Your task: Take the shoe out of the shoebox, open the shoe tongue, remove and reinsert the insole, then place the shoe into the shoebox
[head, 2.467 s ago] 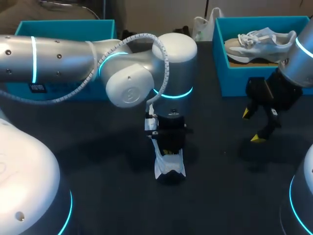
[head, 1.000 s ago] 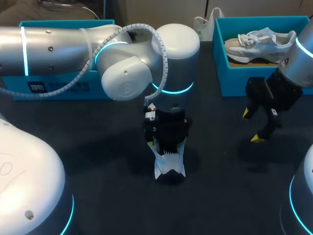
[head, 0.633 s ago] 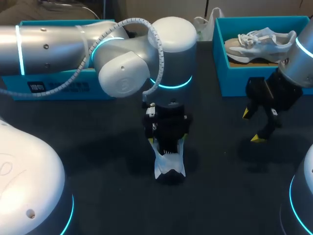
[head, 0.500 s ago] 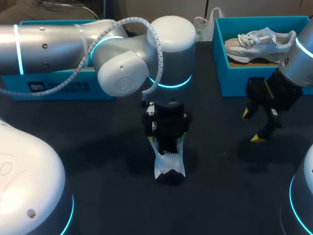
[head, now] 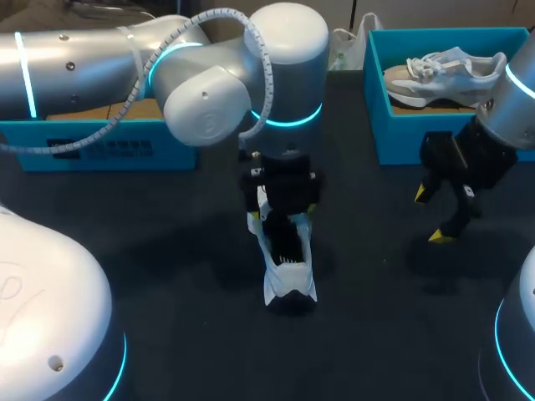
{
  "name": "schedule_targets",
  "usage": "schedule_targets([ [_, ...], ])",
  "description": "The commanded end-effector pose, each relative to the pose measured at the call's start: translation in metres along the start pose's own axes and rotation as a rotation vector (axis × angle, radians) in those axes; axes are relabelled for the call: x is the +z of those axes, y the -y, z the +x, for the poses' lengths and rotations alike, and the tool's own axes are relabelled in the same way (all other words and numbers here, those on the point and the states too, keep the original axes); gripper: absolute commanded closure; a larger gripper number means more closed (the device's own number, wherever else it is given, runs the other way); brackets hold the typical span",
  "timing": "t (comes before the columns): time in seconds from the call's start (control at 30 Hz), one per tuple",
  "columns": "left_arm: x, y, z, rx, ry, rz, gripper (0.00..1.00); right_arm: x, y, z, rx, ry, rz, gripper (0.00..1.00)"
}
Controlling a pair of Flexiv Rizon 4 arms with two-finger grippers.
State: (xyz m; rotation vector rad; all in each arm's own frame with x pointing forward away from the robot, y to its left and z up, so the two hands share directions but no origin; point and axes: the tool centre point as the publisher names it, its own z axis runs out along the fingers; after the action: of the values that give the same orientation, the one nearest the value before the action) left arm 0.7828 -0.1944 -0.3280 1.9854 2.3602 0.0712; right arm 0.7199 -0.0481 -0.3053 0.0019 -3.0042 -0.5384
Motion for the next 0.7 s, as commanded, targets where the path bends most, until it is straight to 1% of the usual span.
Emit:
schedule_targets([
  [0.03,-0.014,-0.014,0.007,-0.014,0.004,-0.01,0.0,0.001,-0.001,0.0,0.001,0.001,0.004,0.0],
  [0.13,-0.023,-0.028,0.012,-0.023,0.008,-0.012,0.0,0.001,-0.001,0.0,0.001,0.001,0.004,0.0],
  [0.33,-0.038,-0.059,0.016,-0.006,0.014,0.032,0.0,0.001,-0.001,0.0,0.001,0.001,0.004,0.0],
  [0.37,-0.039,-0.062,0.017,-0.004,0.018,0.037,0.02,0.001,-0.001,0.0,0.001,0.001,0.004,0.0],
  [0.43,-0.04,-0.065,0.017,0.004,0.019,0.038,0.11,0.001,-0.001,0.0,0.001,0.001,0.004,0.0],
  [0.47,-0.041,-0.066,0.017,0.009,0.022,0.039,0.3,0.001,-0.001,0.0,0.001,0.001,0.004,0.0],
  [0.5,-0.042,-0.067,0.016,0.019,0.022,0.039,0.38,0.001,-0.001,0.0,0.001,0.001,0.004,0.0],
  [0.53,-0.042,-0.068,0.016,0.032,0.026,0.048,0.41,0.001,-0.001,0.0,0.001,0.001,0.004,0.0],
  [0.6,-0.042,-0.069,0.013,0.042,0.024,0.051,0.42,0.001,-0.001,0.0,0.001,0.001,0.004,0.0],
  [0.63,-0.041,-0.069,0.011,0.051,0.021,0.047,0.45,0.001,-0.001,0.0,0.001,0.001,0.004,0.0],
  [0.67,-0.041,-0.068,0.009,0.065,0.02,0.055,0.51,0.001,-0.001,0.0,0.001,0.001,0.004,0.0],
  [0.7,-0.04,-0.067,0.007,0.074,0.019,0.055,0.53,0.001,-0.001,0.0,0.001,0.001,0.004,0.0],
])
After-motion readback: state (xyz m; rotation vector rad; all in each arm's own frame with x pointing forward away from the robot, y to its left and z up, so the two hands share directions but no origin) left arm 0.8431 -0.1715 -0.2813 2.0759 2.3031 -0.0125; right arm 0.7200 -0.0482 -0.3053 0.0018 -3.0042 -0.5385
